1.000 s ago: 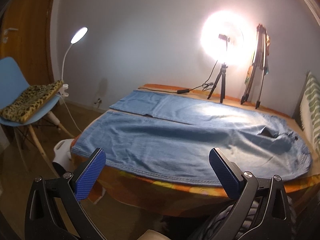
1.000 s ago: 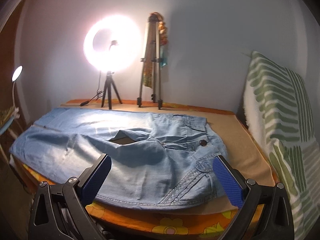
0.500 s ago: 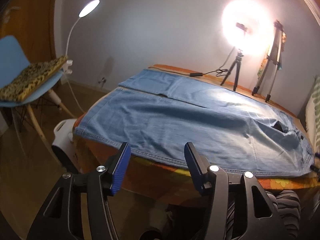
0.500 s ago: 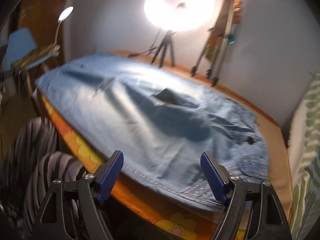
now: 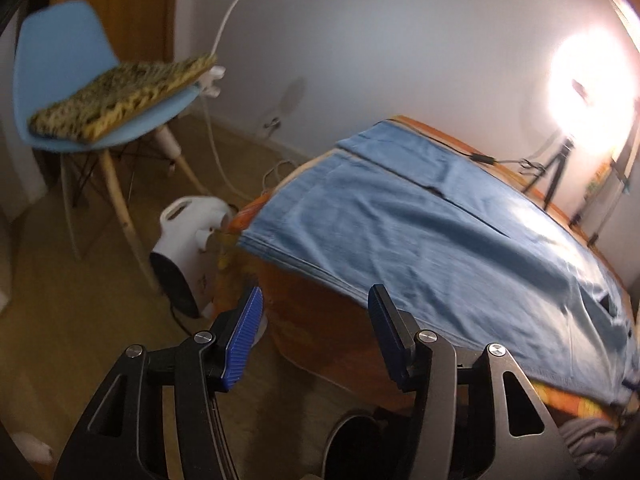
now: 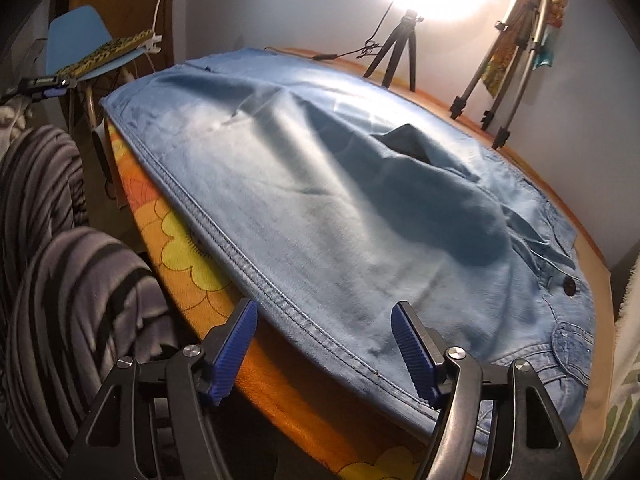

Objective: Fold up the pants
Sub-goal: 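Lower both tools to the long edge of the jeans and close on it, then lift the gripped jeans edge upward with both tools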

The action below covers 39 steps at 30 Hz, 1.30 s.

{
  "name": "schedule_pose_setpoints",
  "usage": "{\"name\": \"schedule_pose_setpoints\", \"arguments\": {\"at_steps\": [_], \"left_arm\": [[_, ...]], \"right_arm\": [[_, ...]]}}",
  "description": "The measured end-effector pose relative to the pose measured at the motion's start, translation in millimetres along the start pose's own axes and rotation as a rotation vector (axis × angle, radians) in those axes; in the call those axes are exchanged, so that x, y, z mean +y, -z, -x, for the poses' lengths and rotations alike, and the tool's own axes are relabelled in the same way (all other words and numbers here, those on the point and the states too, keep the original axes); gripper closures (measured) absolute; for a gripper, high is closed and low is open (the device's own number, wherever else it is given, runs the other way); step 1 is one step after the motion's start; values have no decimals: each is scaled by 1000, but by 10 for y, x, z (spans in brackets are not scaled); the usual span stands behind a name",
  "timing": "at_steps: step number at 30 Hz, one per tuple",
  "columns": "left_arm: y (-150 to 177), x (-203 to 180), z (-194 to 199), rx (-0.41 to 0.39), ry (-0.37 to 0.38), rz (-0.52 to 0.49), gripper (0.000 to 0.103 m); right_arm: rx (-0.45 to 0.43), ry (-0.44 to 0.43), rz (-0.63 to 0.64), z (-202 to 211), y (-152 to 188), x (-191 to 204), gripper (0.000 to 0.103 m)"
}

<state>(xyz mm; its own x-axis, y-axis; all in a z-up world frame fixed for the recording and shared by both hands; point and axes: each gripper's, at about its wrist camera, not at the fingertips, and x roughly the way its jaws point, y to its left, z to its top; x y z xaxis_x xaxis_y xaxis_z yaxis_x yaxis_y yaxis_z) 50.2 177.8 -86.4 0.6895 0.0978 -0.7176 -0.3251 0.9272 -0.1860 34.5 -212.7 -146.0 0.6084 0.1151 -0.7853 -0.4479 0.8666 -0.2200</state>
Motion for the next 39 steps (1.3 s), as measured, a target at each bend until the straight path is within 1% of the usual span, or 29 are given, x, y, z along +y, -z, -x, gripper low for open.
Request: {"name": "schedule_pose_setpoints", "arguments": {"at_steps": [2,4,9,14,18,20,21,22,23,25,27,28,29,31,33,35,37,38,39], "left_arm": [[-51,90,-144,23,10,32,48],[-80,135,-264,45,9,52,44],[-163,288,-592,90,34,138,43],[-225,424,-872,110,62,237,43],[-208,529,-985,111,77,325,44],[-201,570,-1028,104,77,368,46],[-207,578,-1043,102,78,376,50],[-208,580,-1057,100,80,384,58],[-209,568,-1065,100,74,384,60],[-220,559,-1079,95,63,381,70],[-230,536,-1086,94,49,377,74],[-232,525,-1085,93,42,375,80],[-237,504,-1080,91,29,368,84],[-241,485,-1067,83,10,358,94],[-253,461,-1035,66,2,348,97],[-282,424,-975,39,-7,332,100],[-324,384,-925,15,1,311,100],[-344,360,-908,7,4,302,100],[-368,334,-892,0,10,292,100]], "right_arm": [[19,-5,6,-37,-10,-7,32],[38,-18,9,-86,-35,-27,32],[73,-29,32,-189,-114,-22,32],[102,-41,49,-281,-188,13,33],[113,-50,44,-316,-241,6,36],[114,-49,49,-325,-254,17,36],[114,-46,55,-325,-261,26,37],[114,-45,59,-326,-267,35,38],[115,-44,60,-326,-271,42,39],[119,-53,60,-336,-293,53,46],[121,-58,61,-329,-294,68,51],[122,-58,63,-328,-300,78,52],[121,-56,64,-324,-293,84,53],[120,-65,61,-320,-296,92,61],[121,-81,52,-315,-291,87,67],[118,-85,50,-310,-290,94,69],[110,-80,50,-297,-302,102,81],[107,-75,50,-294,-305,105,84],[104,-63,51,-292,-318,104,90]]}}
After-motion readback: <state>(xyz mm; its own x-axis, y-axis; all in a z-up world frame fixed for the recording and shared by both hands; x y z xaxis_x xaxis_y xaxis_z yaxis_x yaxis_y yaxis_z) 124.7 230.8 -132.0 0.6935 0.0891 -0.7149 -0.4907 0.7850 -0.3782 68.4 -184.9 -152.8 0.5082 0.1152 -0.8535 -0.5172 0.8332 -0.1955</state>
